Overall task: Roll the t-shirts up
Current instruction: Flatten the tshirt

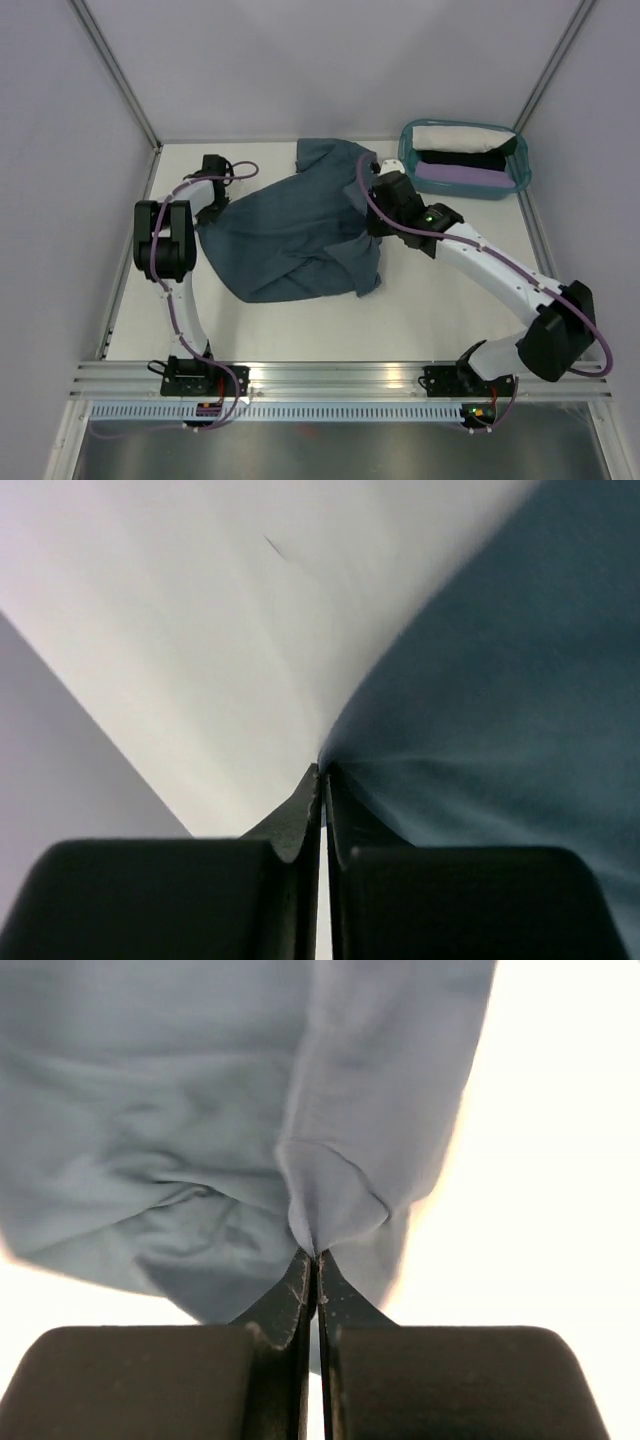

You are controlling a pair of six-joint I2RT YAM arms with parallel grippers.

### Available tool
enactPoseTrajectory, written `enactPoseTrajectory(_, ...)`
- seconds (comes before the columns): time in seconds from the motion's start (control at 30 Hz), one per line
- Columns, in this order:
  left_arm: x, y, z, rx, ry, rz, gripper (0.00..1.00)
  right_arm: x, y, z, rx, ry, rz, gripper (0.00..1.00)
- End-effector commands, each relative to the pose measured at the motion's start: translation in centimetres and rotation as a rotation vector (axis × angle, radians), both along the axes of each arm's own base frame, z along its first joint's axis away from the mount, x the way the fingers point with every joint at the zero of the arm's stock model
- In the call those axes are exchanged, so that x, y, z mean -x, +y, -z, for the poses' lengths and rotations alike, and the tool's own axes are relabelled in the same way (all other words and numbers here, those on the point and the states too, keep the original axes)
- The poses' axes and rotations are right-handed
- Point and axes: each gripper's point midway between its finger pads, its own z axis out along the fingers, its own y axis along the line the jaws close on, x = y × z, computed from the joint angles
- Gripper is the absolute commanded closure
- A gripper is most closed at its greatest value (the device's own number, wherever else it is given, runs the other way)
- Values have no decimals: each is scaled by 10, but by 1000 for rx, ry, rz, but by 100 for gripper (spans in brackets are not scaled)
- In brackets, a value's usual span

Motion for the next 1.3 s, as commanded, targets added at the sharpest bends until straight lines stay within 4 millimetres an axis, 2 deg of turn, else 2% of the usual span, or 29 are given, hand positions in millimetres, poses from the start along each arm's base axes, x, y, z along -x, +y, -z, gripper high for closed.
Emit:
enactPoseTrajectory(0.0, -75, 26, -38, -117, -199, -24, 98, 11, 19, -59, -160, -74, -111, 100)
enactPoseTrajectory(0.03, -87, 30, -47, -127, -233, -39, 98, 11, 17, -60, -169, -74, -107, 100)
enactPoseTrajectory(0.07, -97, 33, -55, -150, -260, -58, 98, 11, 12, -51, -172, -50, -89, 100)
enactPoseTrajectory(0.1, -114, 53, -81, -167, -333, -103, 98, 10, 7, -44, -177, -31, -69, 100)
enactPoseTrajectory(0.13, -120, 58, -83, -183, -343, -117, 98, 5, -9, -27, -172, 9, -25, 100)
enactPoseTrajectory(0.2, -126, 53, -100, -176, -380, -115, 94, -9, -29, -15, -221, 42, 34, 100)
enactPoseTrajectory(0.23, -125, 40, -120, -115, -417, -81, 75, -11, -39, -2, -215, 61, 66, 100)
enactPoseTrajectory(0.27, -118, 29, -124, -73, -410, -47, 62, -16, -47, 2, -217, 61, 91, 100)
enactPoseTrajectory(0.3, -102, 0, -112, -29, -364, 18, 52, -20, -57, 10, -212, 78, 126, 100)
enactPoseTrajectory(0.33, -92, -21, -112, 37, -353, 84, 40, -18, -62, 18, -207, 97, 142, 100)
enactPoseTrajectory(0.37, -67, -45, -123, 77, -348, 149, 37, -18, -63, 23, -210, 104, 146, 100)
enactPoseTrajectory(0.4, -52, -60, -124, 109, -333, 194, 32, -12, -59, 33, -229, 134, 137, 100)
enactPoseTrajectory(0.43, -38, -80, -123, 171, -316, 261, 31, -12, -56, 34, -246, 128, 133, 100)
enactPoseTrajectory(0.47, -11, -100, -132, 204, -311, 322, 30, -11, -56, 37, -256, 133, 132, 100)
enactPoseTrajectory(0.5, 11, -115, -126, 267, -251, 374, 32, -7, -54, 44, -266, 147, 131, 100)
enactPoseTrajectory(0.53, 30, -123, -139, 296, -255, 407, 34, -6, -55, 47, -266, 149, 136, 100)
enactPoseTrajectory(0.57, 54, -137, -126, 347, -182, 451, 35, -5, -55, 48, -272, 148, 138, 100)
enactPoseTrajectory(0.67, 110, -153, -99, 426, -19, 508, 40, -1, -56, 54, -275, 154, 142, 100)
enactPoseTrajectory(0.73, 126, -148, -81, 390, 43, 496, 43, 0, -56, 56, -274, 159, 141, 100)
enactPoseTrajectory(0.77, 138, -146, -65, 369, 94, 491, 44, 1, -56, 56, -274, 158, 141, 100)
enactPoseTrajectory(0.87, 157, -144, -46, 365, 162, 461, 44, 1, -57, 52, -278, 148, 138, 100)
enactPoseTrajectory(0.93, 169, -156, -46, 415, 174, 492, 40, 3, -58, 53, -277, 145, 142, 100)
enactPoseTrajectory(0.97, 186, -164, -41, 424, 222, 530, 39, 3, -60, 52, -274, 138, 147, 100)
enactPoseTrajectory(1.0, 194, -171, -46, 434, 212, 571, 37, 4, -60, 54, -271, 140, 148, 100)
enactPoseTrajectory(1.03, 206, -177, -39, 433, 237, 606, 36, 4, -61, 54, -269, 136, 153, 100)
enactPoseTrajectory(1.13, 212, -184, -26, 443, 261, 604, 35, 5, -63, 58, -260, 141, 155, 100)
enactPoseTrajectory(1.27, 205, -187, -7, 416, 309, 553, 34, 3, -63, 56, -257, 138, 156, 100)
